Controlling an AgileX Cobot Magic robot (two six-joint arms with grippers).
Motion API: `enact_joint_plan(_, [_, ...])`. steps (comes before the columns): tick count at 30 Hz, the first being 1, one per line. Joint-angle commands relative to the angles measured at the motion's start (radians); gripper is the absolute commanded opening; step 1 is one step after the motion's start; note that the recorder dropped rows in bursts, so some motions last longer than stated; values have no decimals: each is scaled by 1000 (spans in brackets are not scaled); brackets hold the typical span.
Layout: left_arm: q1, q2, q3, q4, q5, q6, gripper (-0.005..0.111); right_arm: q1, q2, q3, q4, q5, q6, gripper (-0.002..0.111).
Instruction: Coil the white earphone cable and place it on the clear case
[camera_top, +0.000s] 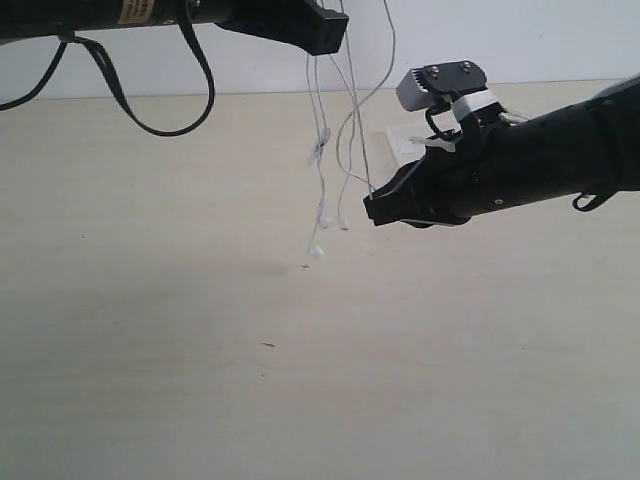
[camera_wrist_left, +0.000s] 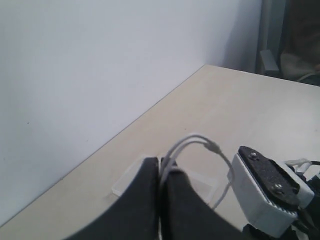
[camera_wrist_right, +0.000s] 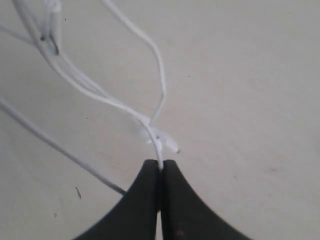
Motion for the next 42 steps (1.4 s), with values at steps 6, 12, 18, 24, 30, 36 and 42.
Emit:
enact_joint_plan(6, [5,-24,-26,-33,-19,-7,0,-2,19,-9,-69,49,-18,12])
enact_joint_plan(12, [5,-24,-26,-29,-16,-7,0,-2,12,-9,-69,71,-18,36])
enact_joint_plan(18, [5,-24,-26,-23,-14,-7,0,-2,-50,-9,-69,63,-18,59])
enact_joint_plan(24, [5,-24,-26,-22,-8,-5,0,-2,-157,-9,-160,60,6,71])
enact_joint_plan(30, [5,-24,-26,-22,-8,-5,0,-2,-207,-9,-230,17,150,77])
enact_joint_plan(36, [5,-24,-26,-22,-8,-5,0,-2,-243,-9,-358,8,278,79])
enact_joint_plan(42, [5,-24,-26,-22,-8,-5,0,-2,-322,-9,-385,19,318,79])
